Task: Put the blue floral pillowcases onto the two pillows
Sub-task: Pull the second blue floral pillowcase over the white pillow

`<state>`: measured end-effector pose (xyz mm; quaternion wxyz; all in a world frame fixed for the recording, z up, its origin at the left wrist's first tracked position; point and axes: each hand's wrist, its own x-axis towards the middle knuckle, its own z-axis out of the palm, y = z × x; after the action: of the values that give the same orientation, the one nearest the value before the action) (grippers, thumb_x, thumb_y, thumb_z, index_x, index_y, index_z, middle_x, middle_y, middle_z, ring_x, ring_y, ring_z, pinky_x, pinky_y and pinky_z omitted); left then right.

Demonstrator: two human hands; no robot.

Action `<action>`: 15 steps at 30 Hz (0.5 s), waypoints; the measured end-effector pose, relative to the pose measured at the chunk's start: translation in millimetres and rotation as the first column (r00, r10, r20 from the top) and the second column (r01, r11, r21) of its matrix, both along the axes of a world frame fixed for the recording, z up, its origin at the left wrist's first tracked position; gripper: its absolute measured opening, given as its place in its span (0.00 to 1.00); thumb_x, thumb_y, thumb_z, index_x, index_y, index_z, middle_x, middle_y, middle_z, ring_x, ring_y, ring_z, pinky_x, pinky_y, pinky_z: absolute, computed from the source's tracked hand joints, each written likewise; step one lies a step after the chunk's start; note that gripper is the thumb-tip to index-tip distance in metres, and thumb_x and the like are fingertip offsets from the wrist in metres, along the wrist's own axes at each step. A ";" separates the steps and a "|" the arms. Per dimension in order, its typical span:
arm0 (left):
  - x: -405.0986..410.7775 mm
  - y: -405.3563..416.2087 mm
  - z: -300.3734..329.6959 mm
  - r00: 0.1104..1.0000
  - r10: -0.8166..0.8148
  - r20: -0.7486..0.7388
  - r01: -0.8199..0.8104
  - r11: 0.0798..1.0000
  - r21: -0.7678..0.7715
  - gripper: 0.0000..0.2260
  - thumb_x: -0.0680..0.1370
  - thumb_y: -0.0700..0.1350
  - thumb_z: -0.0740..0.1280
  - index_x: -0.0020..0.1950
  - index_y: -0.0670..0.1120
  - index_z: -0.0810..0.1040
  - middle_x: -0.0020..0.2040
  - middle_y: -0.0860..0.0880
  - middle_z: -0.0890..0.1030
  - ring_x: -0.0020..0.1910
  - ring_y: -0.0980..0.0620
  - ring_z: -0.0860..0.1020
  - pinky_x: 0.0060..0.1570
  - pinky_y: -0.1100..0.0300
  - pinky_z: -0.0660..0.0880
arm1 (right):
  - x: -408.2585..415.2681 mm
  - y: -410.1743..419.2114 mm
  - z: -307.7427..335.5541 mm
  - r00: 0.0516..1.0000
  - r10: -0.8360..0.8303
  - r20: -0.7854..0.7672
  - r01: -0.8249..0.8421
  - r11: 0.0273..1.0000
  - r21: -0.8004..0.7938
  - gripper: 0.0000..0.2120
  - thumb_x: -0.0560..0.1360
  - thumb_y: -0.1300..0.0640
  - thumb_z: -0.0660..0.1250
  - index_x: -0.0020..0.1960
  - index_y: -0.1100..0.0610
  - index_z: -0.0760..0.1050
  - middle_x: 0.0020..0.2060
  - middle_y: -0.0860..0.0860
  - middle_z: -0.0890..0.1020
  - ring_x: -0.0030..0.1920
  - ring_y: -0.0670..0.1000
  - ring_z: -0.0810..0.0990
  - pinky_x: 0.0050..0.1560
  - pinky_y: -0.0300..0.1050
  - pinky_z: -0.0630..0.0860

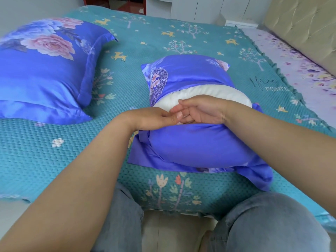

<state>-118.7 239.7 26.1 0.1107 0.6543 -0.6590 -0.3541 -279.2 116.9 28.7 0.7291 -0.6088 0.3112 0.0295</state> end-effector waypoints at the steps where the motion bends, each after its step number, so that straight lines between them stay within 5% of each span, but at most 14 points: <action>1: 0.5 0.0 -0.9 1.000 0.005 -0.019 -0.005 1.000 -0.003 0.32 0.69 0.77 0.47 0.53 0.58 0.79 0.59 0.56 0.79 0.57 0.56 0.76 0.64 0.54 0.69 | 1.7 -0.7 0.7 0.995 0.067 -0.070 -0.066 0.998 0.012 0.21 0.81 0.51 0.50 0.59 0.64 0.73 0.55 0.61 0.79 0.51 0.56 0.79 0.62 0.49 0.71; 5: -4.1 -1.1 -5.2 0.994 0.091 0.066 -0.084 0.991 -0.102 0.40 0.68 0.77 0.45 0.48 0.47 0.81 0.48 0.46 0.83 0.48 0.48 0.80 0.55 0.50 0.74 | 6.5 -3.0 8.7 0.916 0.302 -0.263 -0.294 0.953 0.072 0.28 0.82 0.45 0.45 0.66 0.64 0.71 0.63 0.61 0.75 0.56 0.56 0.77 0.61 0.48 0.72; 8: -3.4 -2.0 -5.8 0.979 0.111 0.174 -0.085 0.985 -0.152 0.31 0.74 0.71 0.48 0.43 0.48 0.78 0.42 0.46 0.80 0.41 0.49 0.77 0.45 0.54 0.72 | 8.6 -5.7 12.2 0.875 0.357 -0.328 -0.365 0.930 0.038 0.29 0.81 0.42 0.44 0.67 0.60 0.70 0.67 0.57 0.73 0.68 0.57 0.70 0.73 0.53 0.61; 12: 7.2 1.4 -5.0 0.999 0.009 0.036 -0.007 0.999 -0.054 0.33 0.68 0.75 0.57 0.38 0.43 0.72 0.34 0.51 0.71 0.34 0.52 0.67 0.39 0.54 0.66 | 10.0 -0.7 18.0 0.814 0.432 -0.388 -0.444 0.894 0.062 0.44 0.72 0.28 0.38 0.63 0.58 0.75 0.65 0.58 0.74 0.66 0.57 0.72 0.72 0.53 0.63; 15: 10.1 8.3 -4.1 0.994 -0.016 -0.110 0.002 0.992 -0.126 0.21 0.71 0.58 0.72 0.37 0.40 0.72 0.33 0.49 0.68 0.33 0.55 0.66 0.36 0.59 0.63 | 8.7 3.8 23.7 0.830 0.437 -0.347 -0.438 0.895 0.079 0.51 0.67 0.24 0.36 0.65 0.59 0.74 0.63 0.59 0.76 0.62 0.56 0.75 0.67 0.52 0.67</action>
<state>-108.6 248.1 22.1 0.1863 0.6223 -0.6758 -0.3483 -270.5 120.7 52.4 0.6331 -0.6497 0.2905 0.3046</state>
